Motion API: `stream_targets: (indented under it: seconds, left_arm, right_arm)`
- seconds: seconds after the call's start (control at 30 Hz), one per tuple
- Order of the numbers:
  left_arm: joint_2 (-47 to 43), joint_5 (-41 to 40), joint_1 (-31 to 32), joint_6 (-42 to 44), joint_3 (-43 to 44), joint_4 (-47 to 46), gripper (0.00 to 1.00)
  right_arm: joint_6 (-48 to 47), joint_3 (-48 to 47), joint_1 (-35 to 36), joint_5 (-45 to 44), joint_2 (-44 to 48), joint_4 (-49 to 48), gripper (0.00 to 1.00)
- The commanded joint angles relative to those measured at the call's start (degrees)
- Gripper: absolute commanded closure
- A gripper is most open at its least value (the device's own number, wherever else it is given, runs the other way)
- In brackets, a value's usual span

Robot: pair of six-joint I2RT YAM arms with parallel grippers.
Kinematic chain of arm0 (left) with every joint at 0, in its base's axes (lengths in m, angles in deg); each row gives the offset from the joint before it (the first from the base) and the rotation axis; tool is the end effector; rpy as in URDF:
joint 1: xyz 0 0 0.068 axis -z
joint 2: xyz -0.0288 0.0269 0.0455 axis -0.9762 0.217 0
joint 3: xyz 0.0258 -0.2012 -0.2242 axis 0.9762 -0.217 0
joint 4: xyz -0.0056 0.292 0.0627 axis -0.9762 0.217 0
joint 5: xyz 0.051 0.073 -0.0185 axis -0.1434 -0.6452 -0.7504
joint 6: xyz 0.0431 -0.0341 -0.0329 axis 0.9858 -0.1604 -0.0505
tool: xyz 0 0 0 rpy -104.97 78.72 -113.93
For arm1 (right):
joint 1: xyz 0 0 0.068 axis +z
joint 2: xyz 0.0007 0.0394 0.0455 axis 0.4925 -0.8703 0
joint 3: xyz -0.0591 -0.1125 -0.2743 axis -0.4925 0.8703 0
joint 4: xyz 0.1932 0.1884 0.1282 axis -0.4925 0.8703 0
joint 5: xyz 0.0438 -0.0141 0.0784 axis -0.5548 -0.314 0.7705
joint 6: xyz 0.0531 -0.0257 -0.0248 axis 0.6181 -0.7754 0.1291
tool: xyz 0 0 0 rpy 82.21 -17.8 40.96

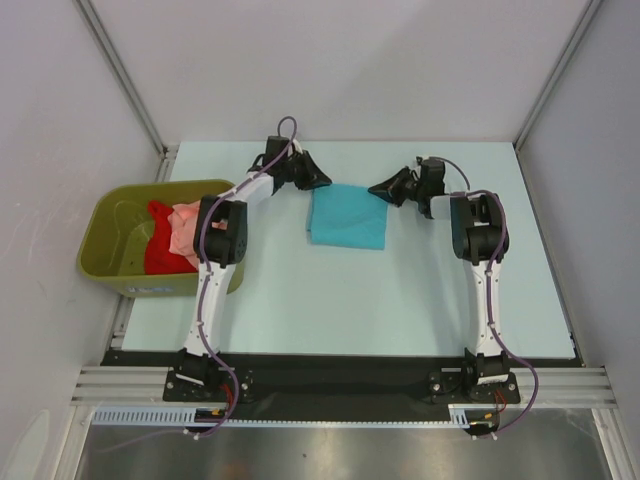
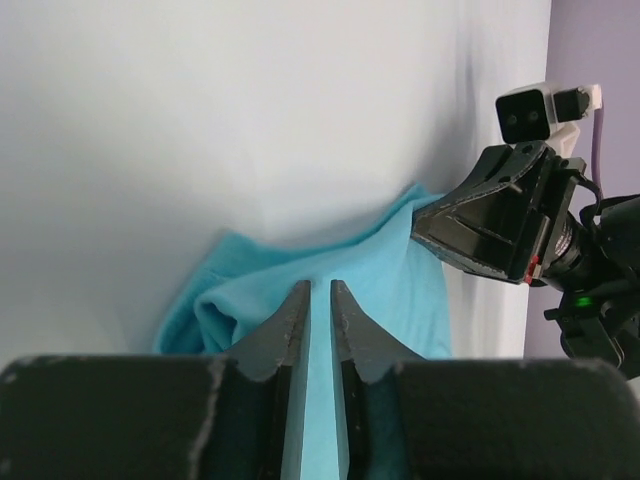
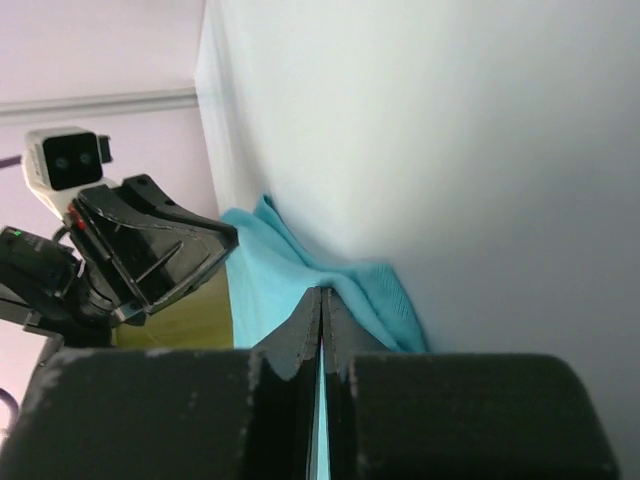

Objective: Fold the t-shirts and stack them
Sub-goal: Fold the tshirt

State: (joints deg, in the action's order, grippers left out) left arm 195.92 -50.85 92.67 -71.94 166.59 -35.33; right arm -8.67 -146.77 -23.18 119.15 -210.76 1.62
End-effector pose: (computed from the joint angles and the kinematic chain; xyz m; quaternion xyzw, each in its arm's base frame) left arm 0.6070 -0.1943 0.1260 -0.0598 0.8569 -0.4417 0.2591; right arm 0.5748 0.0964 0.0674 0.1957 0.7922 0.5199 0.2526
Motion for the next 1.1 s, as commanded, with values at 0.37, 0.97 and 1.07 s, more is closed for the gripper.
stream_targets:
  seconds: [0.37, 0.97, 1.07]
  left_arm:
    - [-16.2, 0.5, 2.9, 9.0, -9.4, 6.1, 0.74]
    - [-27.7, -3.2, 4.0, 11.9, -38.1, 3.7, 0.82]
    - [-29.4, -3.7, 4.0, 13.0, -40.4, 4.0, 0.82]
  right_arm:
    - [-2.6, -7.2, -1.2, -0.9, 5.2, 10.6, 0.89]
    - [-10.6, 4.5, 2.4, 2.9, 15.7, 16.9, 0.83]
    - [-9.0, 6.2, 2.0, 3.0, 15.0, 12.9, 0.83]
